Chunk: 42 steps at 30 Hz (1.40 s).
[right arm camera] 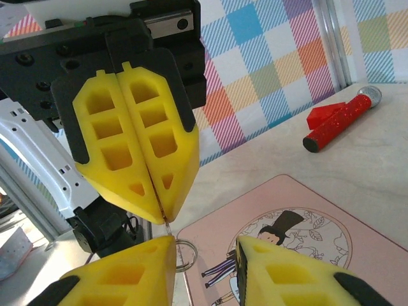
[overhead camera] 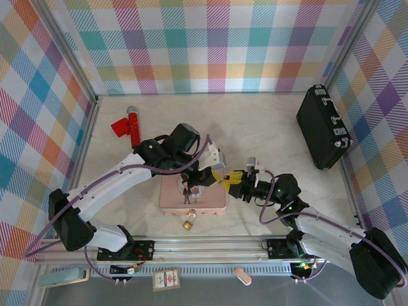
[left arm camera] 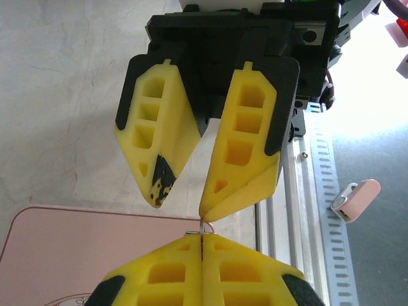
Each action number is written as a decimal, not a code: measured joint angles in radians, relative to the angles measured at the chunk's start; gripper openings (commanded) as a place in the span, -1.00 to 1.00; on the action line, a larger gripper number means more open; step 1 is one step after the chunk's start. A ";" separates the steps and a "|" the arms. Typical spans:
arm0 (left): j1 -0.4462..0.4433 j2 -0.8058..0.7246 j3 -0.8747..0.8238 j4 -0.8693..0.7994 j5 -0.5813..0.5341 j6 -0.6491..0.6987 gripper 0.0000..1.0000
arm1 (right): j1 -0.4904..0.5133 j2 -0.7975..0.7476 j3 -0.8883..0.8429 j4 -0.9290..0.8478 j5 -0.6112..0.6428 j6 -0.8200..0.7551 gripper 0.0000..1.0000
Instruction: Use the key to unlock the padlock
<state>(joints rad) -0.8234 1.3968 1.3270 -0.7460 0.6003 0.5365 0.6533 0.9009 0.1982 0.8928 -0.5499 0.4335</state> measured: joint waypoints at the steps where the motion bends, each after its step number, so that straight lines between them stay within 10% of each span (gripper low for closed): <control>1: 0.000 0.000 0.000 -0.002 0.000 0.003 -1.00 | 0.000 0.000 0.000 0.000 -0.005 0.000 -0.37; 42: -0.001 0.002 0.000 0.011 0.023 0.001 -0.94 | 0.029 0.005 0.050 -0.059 -0.060 -0.038 -1.00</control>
<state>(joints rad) -0.8246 1.3987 1.3270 -0.7349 0.6228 0.5377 0.6827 0.9054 0.2481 0.8337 -0.6098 0.3958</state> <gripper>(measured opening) 0.047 0.063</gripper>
